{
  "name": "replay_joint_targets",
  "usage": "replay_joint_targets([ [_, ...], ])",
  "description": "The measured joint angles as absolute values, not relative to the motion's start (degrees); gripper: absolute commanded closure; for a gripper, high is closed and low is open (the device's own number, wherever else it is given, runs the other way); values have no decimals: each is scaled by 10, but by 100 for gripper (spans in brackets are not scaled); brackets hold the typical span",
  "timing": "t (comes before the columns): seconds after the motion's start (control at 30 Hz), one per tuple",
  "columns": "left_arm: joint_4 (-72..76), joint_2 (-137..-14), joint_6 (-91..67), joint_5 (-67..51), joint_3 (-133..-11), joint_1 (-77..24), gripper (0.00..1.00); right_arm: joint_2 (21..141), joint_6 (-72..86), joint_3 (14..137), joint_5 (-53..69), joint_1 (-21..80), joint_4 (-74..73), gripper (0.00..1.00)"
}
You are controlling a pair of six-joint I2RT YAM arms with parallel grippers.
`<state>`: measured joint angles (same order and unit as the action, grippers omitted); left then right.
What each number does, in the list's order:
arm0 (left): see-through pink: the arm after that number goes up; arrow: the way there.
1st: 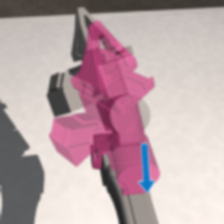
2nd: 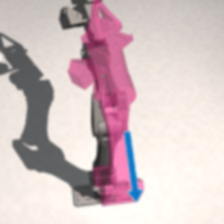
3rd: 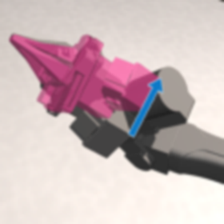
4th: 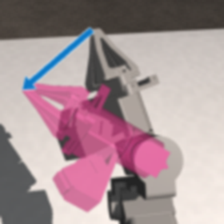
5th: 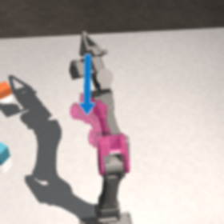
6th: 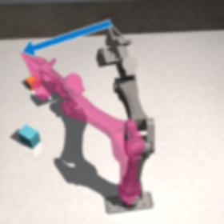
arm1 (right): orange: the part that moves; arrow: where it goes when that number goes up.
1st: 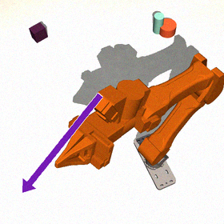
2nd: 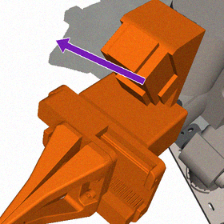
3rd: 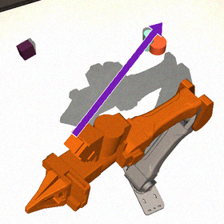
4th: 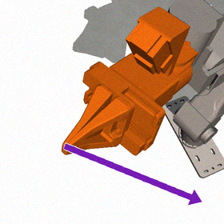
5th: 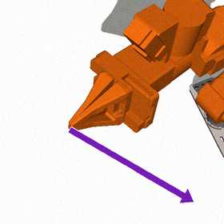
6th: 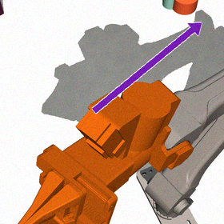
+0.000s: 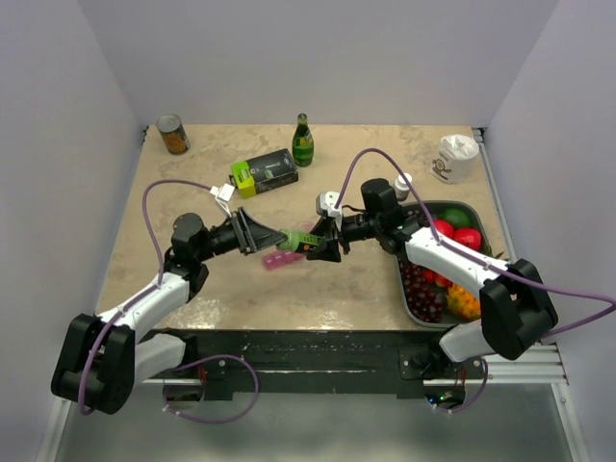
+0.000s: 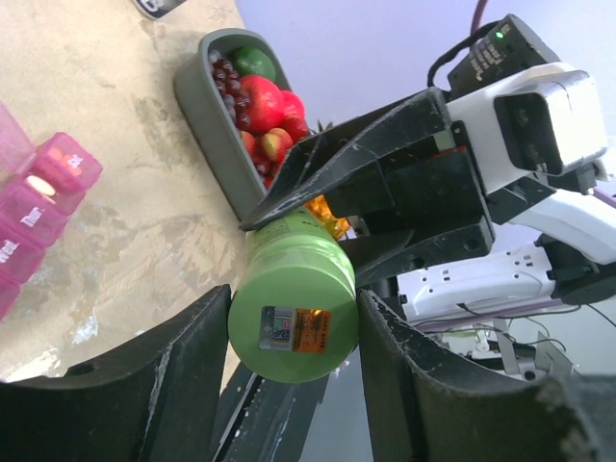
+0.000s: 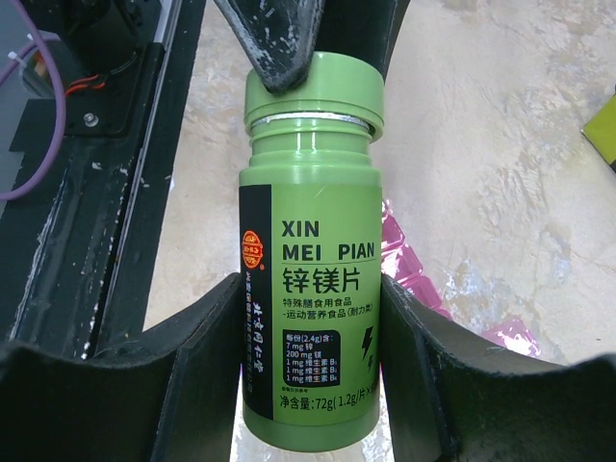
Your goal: Sort the pills into containers
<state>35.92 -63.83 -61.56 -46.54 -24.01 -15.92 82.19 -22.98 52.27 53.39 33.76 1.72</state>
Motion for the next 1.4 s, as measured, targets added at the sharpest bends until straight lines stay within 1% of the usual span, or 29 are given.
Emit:
replay_joint_targets([
  [0.2, 408, -656, -644, -469, -240, -178, 91, 822, -223, 523, 538, 340, 21, 100],
  [0.37, 412, -667, -642, -464, -242, -184, 92, 822, -222, 523, 536, 337, 14, 100],
  [0.43, 377, -667, -617, -463, -256, -187, 93, 822, -225, 523, 532, 337, 7, 100],
  [0.67, 159, -680, -453, -469, -374, -196, 95, 822, -232, 525, 513, 336, 6, 100],
  [0.8, 93, -697, -396, -485, -409, -197, 95, 822, -230, 526, 506, 336, 2, 100],
  [0.93, 101, -701, -392, -503, -408, -196, 95, 822, -197, 526, 516, 336, 2, 100],
  [1.07, 167, -700, -405, -534, -384, -192, 93, 822, -133, 521, 549, 328, 21, 100],
  [1.1, 179, -700, -407, -545, -382, -191, 91, 822, -112, 518, 559, 327, 32, 100],
  [1.13, 186, -700, -401, -555, -382, -190, 85, 822, -94, 513, 568, 325, 45, 100],
  [1.2, 183, -698, -375, -577, -386, -188, 75, 822, -41, 500, 589, 323, 83, 100],
  [1.23, 166, -697, -349, -587, -396, -188, 65, 822, -14, 492, 599, 323, 105, 100],
  [1.3, 121, -696, -296, -602, -422, -188, 55, 822, 34, 482, 614, 322, 148, 100],
  [1.33, 93, -695, -267, -606, -439, -188, 46, 823, 53, 479, 618, 322, 167, 100],
  [1.4, 47, -694, -220, -610, -470, -188, 42, 823, 77, 478, 625, 321, 196, 100],
])
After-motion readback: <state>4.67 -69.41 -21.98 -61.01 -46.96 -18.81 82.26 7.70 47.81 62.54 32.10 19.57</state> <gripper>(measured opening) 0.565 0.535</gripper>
